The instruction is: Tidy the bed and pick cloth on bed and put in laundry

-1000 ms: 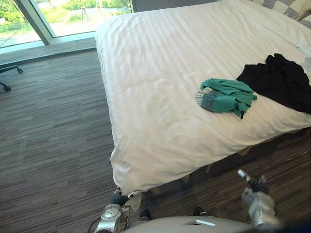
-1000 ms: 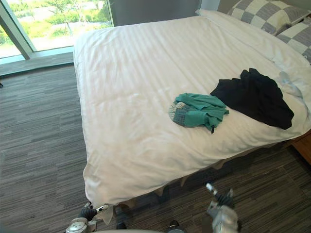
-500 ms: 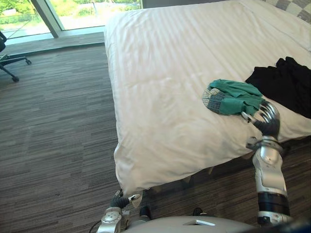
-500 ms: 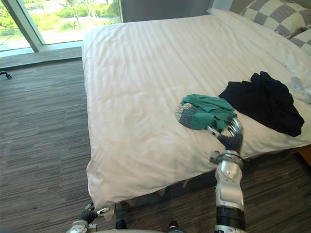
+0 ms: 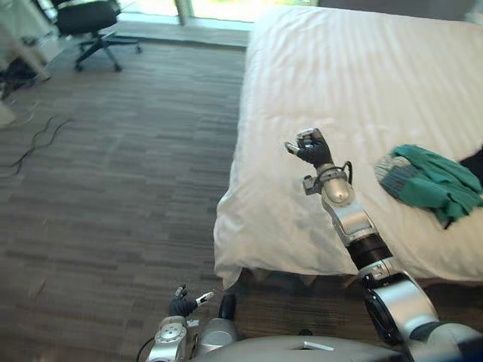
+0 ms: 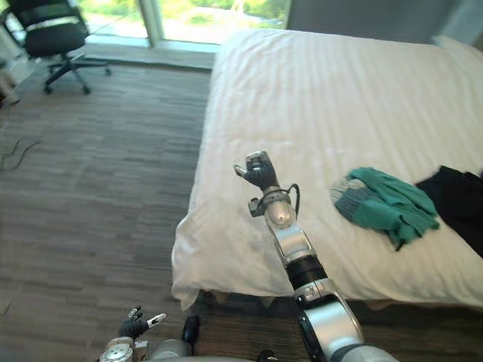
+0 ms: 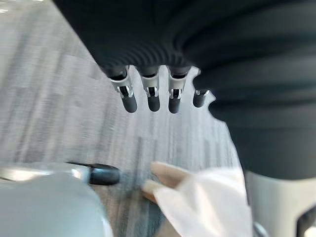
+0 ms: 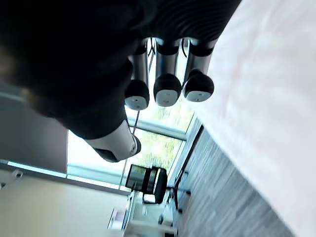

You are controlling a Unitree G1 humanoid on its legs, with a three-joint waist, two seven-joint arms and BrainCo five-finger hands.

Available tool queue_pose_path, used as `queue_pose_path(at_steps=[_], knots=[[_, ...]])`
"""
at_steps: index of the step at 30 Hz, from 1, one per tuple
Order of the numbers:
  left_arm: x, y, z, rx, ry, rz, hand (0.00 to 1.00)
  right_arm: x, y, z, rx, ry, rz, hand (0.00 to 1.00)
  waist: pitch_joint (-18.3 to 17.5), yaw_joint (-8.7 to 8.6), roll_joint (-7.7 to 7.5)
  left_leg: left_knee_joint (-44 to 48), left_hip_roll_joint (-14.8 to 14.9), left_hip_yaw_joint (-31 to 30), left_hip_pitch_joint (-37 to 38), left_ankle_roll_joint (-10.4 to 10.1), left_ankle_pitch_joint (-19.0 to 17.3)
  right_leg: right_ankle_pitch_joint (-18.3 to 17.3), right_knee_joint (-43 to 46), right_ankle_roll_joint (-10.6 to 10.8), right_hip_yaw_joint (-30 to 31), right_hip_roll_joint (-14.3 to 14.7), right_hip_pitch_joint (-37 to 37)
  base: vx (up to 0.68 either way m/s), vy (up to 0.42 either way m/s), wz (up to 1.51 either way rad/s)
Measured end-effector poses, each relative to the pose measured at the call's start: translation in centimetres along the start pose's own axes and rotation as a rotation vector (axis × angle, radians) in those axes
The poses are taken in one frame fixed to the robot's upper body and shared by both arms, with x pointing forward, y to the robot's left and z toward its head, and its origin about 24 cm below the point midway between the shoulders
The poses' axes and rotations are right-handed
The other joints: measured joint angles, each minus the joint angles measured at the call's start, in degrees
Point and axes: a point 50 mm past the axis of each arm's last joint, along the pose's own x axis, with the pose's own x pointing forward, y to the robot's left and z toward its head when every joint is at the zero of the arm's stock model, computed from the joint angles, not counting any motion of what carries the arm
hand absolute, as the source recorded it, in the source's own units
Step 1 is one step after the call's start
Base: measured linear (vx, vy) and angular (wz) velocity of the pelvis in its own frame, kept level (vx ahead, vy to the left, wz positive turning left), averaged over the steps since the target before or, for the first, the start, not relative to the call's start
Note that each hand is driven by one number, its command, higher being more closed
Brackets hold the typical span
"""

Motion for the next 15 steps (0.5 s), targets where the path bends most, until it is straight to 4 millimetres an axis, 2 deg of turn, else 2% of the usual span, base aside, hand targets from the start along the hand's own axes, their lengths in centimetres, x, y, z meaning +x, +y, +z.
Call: queue_pose_path(at_steps=[3,6,8,9,15], knots=[[0.0,0.2,0.0,0.032,-0.003,-0.006,0.0,1.2,0.3,0.6,0.065,0.006,0.011,1.0,1.4,1.89,-0.52,0.0,-0.7,-4.7,-2.3,-0.1,1.2,-0.9,1.1,0.3,-4.2,-0.1,0.1,-0.09,-0.005,0.79],[0.0,0.1,0.0,0.044,0.0,-0.013,0.0,2.5,1.0,1.3,0.137,0.018,0.017,1.0,3.8,3.92,-0.64,0.0,-0.7,-6.7,-3.6,-0.1,1.7,-2.1,3.4,0.2,-6.7,-0.4,-0.5,-0.08,0.013,0.52],[0.1,0.0,0.1,0.047,-0.002,-0.015,0.0,3.0,1.4,1.7,0.151,0.018,0.024,1.0,4.7,4.69,-0.52,0.0,-0.7,-7.7,-4.8,-0.1,2.3,-3.0,5.3,0.1,-7.7,-0.7,-1.7,-0.06,0.015,0.36],[0.1,0.0,0.2,0.051,-0.006,-0.016,0.0,3.4,1.5,2.1,0.189,0.02,0.015,1.0,5.5,5.93,-0.59,0.0,-0.7,-8.1,-5.9,-0.1,2.8,-3.9,7.2,0.1,-8.1,-1.2,-3.1,-0.05,0.017,0.25],[0.5,-0.1,2.3,0.073,-0.088,-0.025,0.0,4.7,1.3,2.7,0.21,0.043,-0.007,1.0,9.8,7.37,-0.11,0.0,-1.2,-9.8,-8.7,-0.4,4.8,-7.4,14.6,-0.1,-9.4,-3.6,-7.4,-0.04,0.006,0.19]])
